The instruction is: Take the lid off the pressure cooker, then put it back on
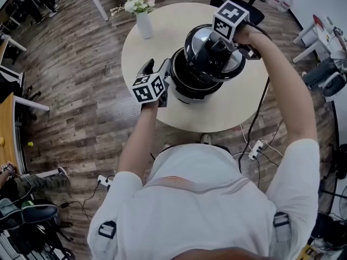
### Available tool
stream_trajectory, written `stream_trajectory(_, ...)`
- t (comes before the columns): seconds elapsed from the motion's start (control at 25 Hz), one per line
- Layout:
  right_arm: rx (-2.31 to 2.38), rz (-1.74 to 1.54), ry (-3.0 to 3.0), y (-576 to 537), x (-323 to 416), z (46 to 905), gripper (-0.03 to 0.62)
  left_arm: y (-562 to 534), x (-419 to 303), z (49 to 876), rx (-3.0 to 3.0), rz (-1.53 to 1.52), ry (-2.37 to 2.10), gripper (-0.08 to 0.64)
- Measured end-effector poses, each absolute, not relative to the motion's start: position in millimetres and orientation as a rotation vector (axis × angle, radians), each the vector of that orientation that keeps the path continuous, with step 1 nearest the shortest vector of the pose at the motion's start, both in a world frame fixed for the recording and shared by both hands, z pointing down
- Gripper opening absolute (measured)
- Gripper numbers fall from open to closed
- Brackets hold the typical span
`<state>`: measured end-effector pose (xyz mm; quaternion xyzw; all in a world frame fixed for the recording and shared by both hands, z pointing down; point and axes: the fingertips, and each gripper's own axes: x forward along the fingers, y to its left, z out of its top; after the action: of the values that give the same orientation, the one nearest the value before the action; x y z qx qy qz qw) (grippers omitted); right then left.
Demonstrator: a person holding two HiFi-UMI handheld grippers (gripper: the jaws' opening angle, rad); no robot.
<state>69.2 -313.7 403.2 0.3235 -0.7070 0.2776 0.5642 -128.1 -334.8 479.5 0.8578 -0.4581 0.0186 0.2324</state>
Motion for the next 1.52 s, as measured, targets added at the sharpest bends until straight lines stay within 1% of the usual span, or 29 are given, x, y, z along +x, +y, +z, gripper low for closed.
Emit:
stream_trajectory(0.08, 0.782, 0.658, -1.661, -314.6, 76.0, 401.5, 0.288, -335.1, -125.4, 452.2, 2.448, 0.080, -1.321, 0.262)
stream_trajectory(0.2, 0.805, 0.667, -1.652, -312.7, 96.0, 400.5, 0.288, -331.0, -111.1, 422.6, 2.523, 0.074, -1.347, 0.215)
stream_trajectory(0.44, 0.867, 0.715, -1.619, -296.8, 180.5, 402.7, 0.288, -304.0, -42.8, 363.9, 2.717, 0.098, -1.414, 0.031)
stream_trajectory(0.52, 0.889, 0.735, -1.595, -291.8, 207.4, 407.3, 0.287, -297.3, -22.9, 350.2, 2.752, 0.083, -1.400, 0.010)
stream_trajectory(0.8, 0.937, 0.787, -1.506, -270.5, 306.7, 453.7, 0.287, -282.8, 60.0, 327.6, 2.826, 0.057, -1.334, 0.005)
stream_trajectory(0.96, 0.925, 0.818, -1.487, -258.0, 340.0, 497.9, 0.287, -278.0, 109.1, 330.0, 2.837, 0.086, -1.297, 0.005)
stream_trajectory(1.2, 0.883, 0.864, -1.492, -254.2, 358.4, 581.4, 0.287, -277.1, 159.0, 334.8, 2.861, 0.106, -1.231, 0.005)
stream_trajectory(1.36, 0.856, 0.886, -1.492, -242.5, 355.7, 627.5, 0.287, -265.7, 169.7, 347.4, 2.847, 0.141, -1.226, 0.005)
stream_trajectory(1.52, 0.834, 0.856, -1.484, -240.6, 349.6, 654.6, 0.287, -263.1, 172.5, 358.1, 2.828, 0.168, -1.233, 0.005)
